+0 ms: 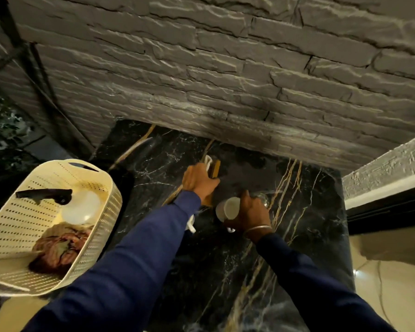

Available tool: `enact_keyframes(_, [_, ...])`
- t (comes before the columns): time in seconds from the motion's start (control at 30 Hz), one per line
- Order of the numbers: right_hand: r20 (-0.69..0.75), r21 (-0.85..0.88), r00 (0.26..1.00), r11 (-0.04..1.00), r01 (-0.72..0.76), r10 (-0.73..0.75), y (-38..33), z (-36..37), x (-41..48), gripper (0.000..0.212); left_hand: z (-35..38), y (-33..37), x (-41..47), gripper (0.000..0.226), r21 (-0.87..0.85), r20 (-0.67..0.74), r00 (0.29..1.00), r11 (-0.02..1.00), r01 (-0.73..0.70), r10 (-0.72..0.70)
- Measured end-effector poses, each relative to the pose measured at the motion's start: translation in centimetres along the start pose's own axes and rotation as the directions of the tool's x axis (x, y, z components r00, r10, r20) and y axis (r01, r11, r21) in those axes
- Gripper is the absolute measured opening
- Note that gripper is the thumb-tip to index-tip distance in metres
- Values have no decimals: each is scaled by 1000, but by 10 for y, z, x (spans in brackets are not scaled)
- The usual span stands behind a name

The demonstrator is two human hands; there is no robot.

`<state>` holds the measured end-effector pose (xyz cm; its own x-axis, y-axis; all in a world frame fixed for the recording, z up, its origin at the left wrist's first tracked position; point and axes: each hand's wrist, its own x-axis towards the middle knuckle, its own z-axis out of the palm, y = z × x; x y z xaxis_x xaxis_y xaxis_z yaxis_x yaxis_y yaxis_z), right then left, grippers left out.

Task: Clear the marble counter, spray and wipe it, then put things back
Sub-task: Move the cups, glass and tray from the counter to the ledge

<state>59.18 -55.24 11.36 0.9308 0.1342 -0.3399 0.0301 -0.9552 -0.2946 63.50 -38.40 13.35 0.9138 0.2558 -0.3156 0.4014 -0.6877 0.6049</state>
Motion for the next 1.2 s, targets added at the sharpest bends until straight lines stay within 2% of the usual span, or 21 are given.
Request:
enact_keyframes(0.1, [-83, 33, 993, 995, 89, -86, -20, -18, -12, 73, -36, -9, -13, 51, -7, -61, 998, 1000, 26, -26])
enact_keyframes(0.2, [-162, 81, 973, 980, 180, -165, -49, -39, -28, 72, -78, -26, -35, 56, -18, -136, 989, 999, 51, -53])
enact_keyframes(0.27, [-225, 122, 938, 948, 295, -263, -80, -57, -41, 69, -113, -46, -58, 54, -28, -203, 976, 996, 79, -83])
enact_keyframes(0.37, [-240, 137, 875, 877, 460, -421, -142, -80, -65, 66, -165, -78, -97, 47, -59, -328, 938, 993, 104, -117])
enact_keyframes(0.5, [-207, 64, 755, 761, 645, -622, -235, -89, -98, 71, -237, -128, -160, 39, -132, -492, 845, 977, 165, -209])
enact_keyframes(0.6, [-186, 67, 623, 623, 780, -760, -305, -73, -127, 67, -282, -178, -214, 49, -179, -571, 756, 947, 265, -320])
enact_keyframes(0.67, [-129, 30, 559, 561, 827, -819, -353, -55, -156, 65, -307, -219, -259, 47, -221, -621, 678, 918, 330, -393])
enact_keyframes(0.73, [-17, 53, 533, 532, 845, -846, -396, -28, -190, 67, -322, -261, -310, 48, -290, -655, 578, 869, 402, -486])
enact_keyframes(0.8, [57, 62, 505, 508, 859, -861, -433, 9, -221, 73, -324, -306, -360, 54, -369, -658, 476, 801, 472, -584])
enact_keyframes(0.9, [166, 38, 450, 462, 886, -877, -472, 73, -262, 79, -306, -371, -423, 62, -457, -613, 367, 693, 558, -700])
enact_keyframes(1.03, [322, 10, 451, 480, 877, -832, -494, 152, -291, 78, -258, -440, -467, 56, -535, -513, 277, 555, 637, -812])
enact_keyframes(1.13, [382, -59, 413, 425, 903, -826, -506, 228, -297, 79, -214, -494, -471, 46, -633, -408, 221, 449, 631, -886])
enact_keyframes(1.2, [438, -68, 417, 433, 899, -796, -507, 268, -294, 85, -187, -520, -465, 41, -665, -369, 206, 413, 622, -906])
